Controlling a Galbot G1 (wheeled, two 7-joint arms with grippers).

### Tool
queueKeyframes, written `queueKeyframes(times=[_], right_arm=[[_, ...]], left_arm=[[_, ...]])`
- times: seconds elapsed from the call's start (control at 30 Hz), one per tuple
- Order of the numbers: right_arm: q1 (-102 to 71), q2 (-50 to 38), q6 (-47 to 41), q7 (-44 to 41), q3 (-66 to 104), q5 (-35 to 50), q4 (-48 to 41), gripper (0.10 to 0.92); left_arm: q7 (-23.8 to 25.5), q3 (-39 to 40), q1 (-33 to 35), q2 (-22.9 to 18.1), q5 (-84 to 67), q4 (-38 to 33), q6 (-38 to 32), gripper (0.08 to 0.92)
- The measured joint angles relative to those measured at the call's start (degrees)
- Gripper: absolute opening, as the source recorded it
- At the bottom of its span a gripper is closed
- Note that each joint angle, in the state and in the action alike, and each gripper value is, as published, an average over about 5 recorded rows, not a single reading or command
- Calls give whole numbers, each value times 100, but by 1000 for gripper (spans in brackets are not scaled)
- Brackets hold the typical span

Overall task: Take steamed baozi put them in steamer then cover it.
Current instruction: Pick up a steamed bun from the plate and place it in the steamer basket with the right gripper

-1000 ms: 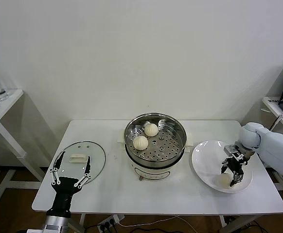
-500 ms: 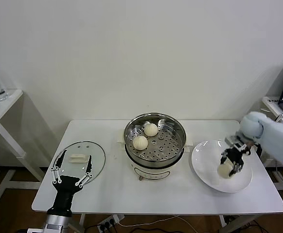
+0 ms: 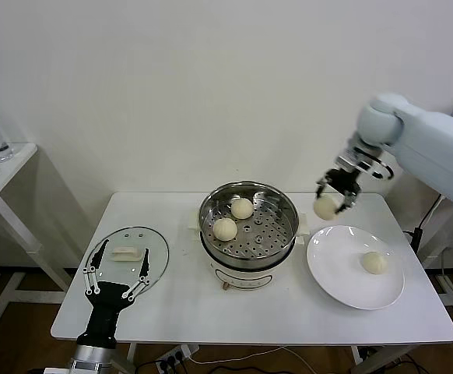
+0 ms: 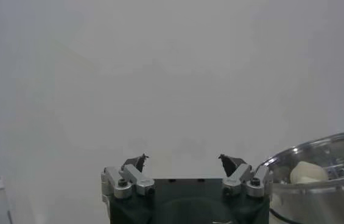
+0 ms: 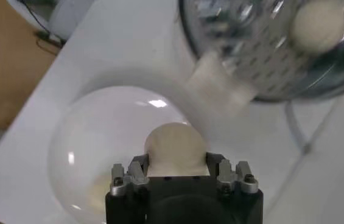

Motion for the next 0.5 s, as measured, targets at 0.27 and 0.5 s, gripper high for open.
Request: queueKeyframes(times=[0.27,0.5], right_arm=[[143,512,856,374,-174,-352,610,653],[-71,801,1524,708,-256,-867,1039,656]], left_arm=[[-9,7,-29,2,-9,-2,-4,823],[-17,0,-47,-10,-15,17,-13,823]])
